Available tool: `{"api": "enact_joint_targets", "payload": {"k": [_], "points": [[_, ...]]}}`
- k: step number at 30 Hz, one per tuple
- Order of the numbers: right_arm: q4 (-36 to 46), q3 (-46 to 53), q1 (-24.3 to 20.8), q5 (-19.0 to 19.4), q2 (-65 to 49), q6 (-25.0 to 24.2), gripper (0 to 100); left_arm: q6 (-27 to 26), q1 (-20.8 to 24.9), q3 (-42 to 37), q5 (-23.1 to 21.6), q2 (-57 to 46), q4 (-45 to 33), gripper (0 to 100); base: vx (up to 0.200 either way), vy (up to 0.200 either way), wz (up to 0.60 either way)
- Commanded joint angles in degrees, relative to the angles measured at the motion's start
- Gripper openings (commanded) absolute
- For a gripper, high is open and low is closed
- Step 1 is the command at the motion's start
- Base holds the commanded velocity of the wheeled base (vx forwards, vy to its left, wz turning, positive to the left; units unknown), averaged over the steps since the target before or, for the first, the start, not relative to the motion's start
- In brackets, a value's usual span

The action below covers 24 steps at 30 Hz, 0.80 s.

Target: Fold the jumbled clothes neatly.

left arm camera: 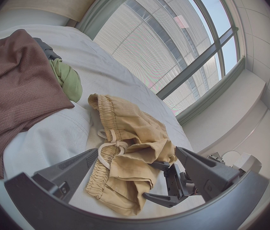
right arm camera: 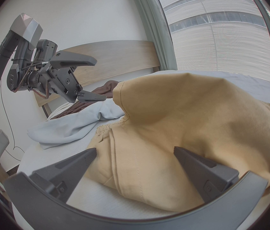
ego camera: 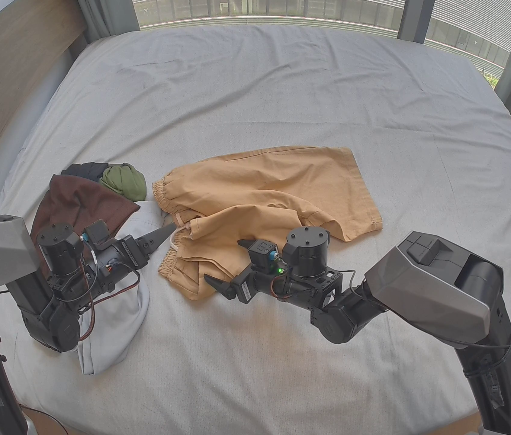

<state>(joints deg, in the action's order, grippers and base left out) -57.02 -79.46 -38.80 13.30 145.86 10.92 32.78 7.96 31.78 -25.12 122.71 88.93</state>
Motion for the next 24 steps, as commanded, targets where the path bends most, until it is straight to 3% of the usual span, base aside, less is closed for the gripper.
{"api": "enact_joint_targets", "payload": {"k": [1,9,10,24], "points": [[0.0,-0.1,0.2,-0.1,0.0,-0.3,100,0.0,0.1,-0.1,0.0,-0.2,0.0,100,0.0,0.0,0.0],[-0.1,-0.4,0.2,-0.2,-0.3,-1.3,100,0.0,0.1,-0.1,0.0,-0.2,0.0,100,0.0,0.0,0.0],[-0.1,-0.4,0.2,-0.3,-0.3,-1.3,0,0.0,0.1,-0.1,0.0,-0.2,0.0,100,0.0,0.0,0.0],[-0.7,0.1,0.2,-1.5,-1.3,-2.0,0,0.0,0.1,-0.1,0.0,-0.3,0.0,100,0.0,0.0,0.0]]}}
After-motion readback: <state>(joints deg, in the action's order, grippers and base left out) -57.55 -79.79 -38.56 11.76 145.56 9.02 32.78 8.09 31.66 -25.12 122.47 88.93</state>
